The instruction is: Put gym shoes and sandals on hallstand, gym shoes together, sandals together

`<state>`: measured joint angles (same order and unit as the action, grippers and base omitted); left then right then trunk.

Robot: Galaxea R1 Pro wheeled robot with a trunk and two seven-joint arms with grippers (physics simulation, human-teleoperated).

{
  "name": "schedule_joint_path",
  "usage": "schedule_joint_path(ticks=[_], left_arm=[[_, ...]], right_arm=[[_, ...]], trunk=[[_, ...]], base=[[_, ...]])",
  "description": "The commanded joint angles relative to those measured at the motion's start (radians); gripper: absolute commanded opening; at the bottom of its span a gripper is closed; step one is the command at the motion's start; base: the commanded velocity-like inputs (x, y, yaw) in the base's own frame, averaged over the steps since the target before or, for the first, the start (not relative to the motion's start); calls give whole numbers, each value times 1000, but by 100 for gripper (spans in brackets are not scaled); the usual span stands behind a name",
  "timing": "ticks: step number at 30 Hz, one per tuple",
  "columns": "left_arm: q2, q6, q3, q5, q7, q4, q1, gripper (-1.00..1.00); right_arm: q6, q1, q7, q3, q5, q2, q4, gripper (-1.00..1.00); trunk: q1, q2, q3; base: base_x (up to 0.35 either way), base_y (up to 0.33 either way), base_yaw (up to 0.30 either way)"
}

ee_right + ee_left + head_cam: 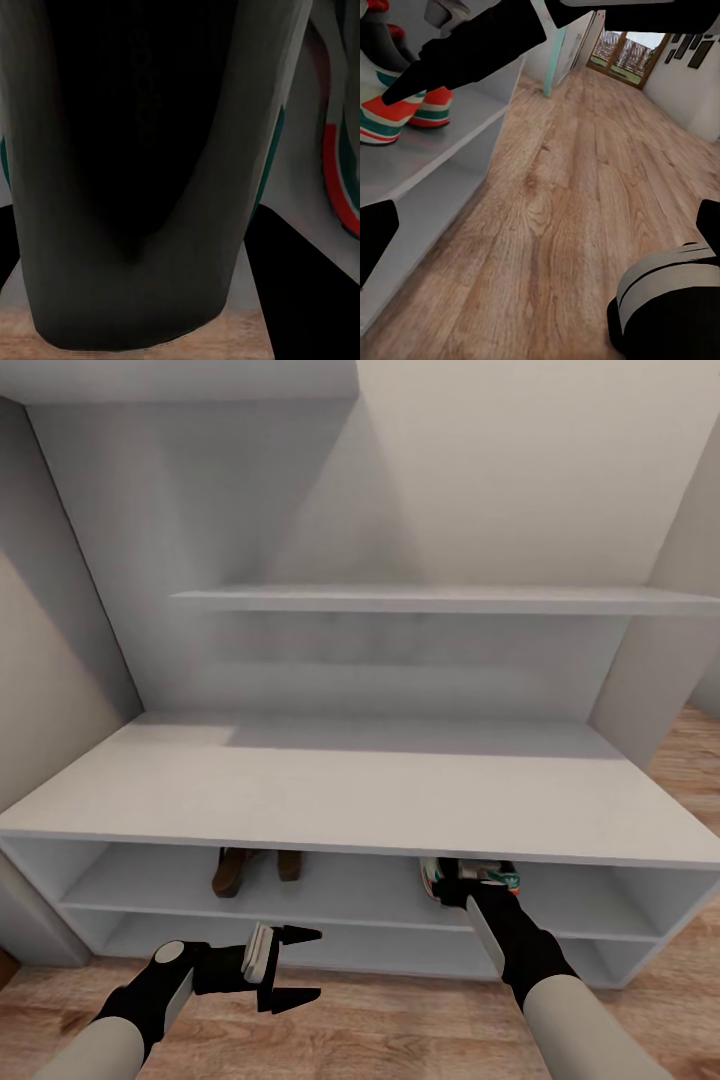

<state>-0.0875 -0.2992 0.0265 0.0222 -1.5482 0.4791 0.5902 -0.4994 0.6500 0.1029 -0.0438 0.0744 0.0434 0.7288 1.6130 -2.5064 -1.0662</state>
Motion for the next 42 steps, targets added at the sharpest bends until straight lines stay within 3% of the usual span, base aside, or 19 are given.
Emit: schedule_joint_path(ticks=[1,21,22,42], left_arm=[[0,-8,1,2,-3,0,0,100],[0,-8,1,2,-3,0,0,100],[0,-8,1,2,-3,0,0,100],[0,-8,1,2,-3,0,1,100]], right_arm=[[-5,0,9,-4,8,0,1,-100],[-5,0,9,-4,8,0,1,-100],[-5,0,9,-4,8,0,1,100],[-5,0,9,-4,8,0,1,100]], trunk=[[0,0,-1],[0,0,-1],[0,0,-1],[0,0,-1]], base=[[72,0,0],[7,0,0],[0,0,0],[0,0,0]])
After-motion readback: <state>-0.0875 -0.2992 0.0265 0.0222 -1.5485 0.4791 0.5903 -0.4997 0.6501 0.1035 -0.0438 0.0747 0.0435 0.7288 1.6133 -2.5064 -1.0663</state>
